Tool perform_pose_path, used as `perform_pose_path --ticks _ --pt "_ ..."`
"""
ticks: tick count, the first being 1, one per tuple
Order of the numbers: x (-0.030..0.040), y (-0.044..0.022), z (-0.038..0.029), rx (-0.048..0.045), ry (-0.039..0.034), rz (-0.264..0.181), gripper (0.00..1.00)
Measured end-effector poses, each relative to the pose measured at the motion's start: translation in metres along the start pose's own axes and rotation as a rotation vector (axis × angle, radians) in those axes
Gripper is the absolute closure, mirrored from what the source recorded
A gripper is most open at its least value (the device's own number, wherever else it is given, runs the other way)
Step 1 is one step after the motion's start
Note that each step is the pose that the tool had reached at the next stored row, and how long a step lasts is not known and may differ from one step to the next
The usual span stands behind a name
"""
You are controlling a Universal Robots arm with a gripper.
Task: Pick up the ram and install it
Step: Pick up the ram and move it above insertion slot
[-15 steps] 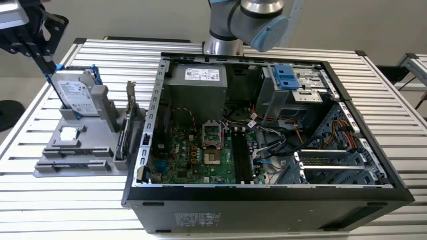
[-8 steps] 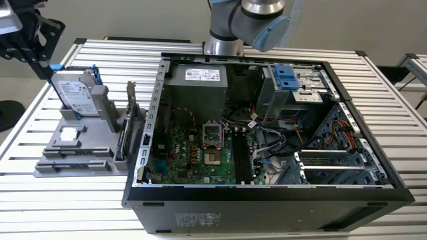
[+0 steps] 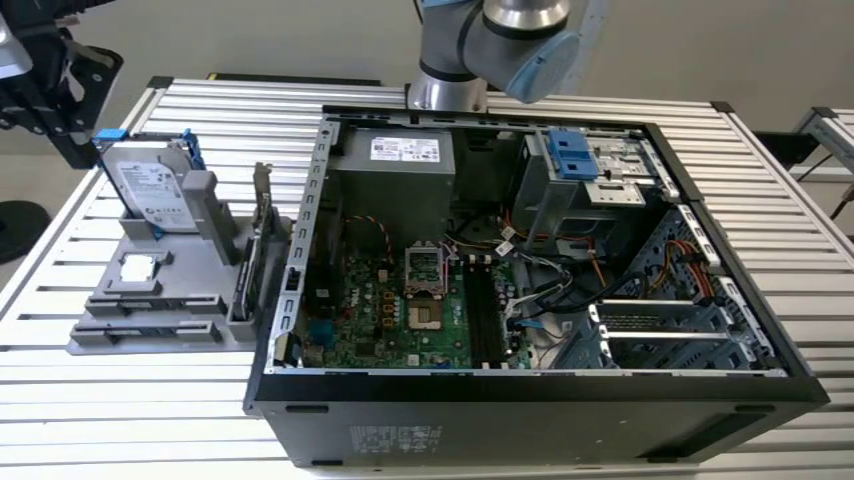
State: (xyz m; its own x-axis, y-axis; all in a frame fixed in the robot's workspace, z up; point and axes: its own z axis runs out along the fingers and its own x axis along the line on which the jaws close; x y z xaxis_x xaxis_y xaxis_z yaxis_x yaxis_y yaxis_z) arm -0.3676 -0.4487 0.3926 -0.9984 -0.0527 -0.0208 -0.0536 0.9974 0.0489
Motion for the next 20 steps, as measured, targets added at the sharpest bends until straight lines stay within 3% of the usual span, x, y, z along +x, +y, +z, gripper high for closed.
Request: perform_pose_path --ticks 11,20 --pt "0.0008 -0.0134 -0.0007 0.0000 0.0001 0.000 1.00" --pt "0.0011 -0.0189 -0.0010 0.0001 0.0001 0.000 1.00"
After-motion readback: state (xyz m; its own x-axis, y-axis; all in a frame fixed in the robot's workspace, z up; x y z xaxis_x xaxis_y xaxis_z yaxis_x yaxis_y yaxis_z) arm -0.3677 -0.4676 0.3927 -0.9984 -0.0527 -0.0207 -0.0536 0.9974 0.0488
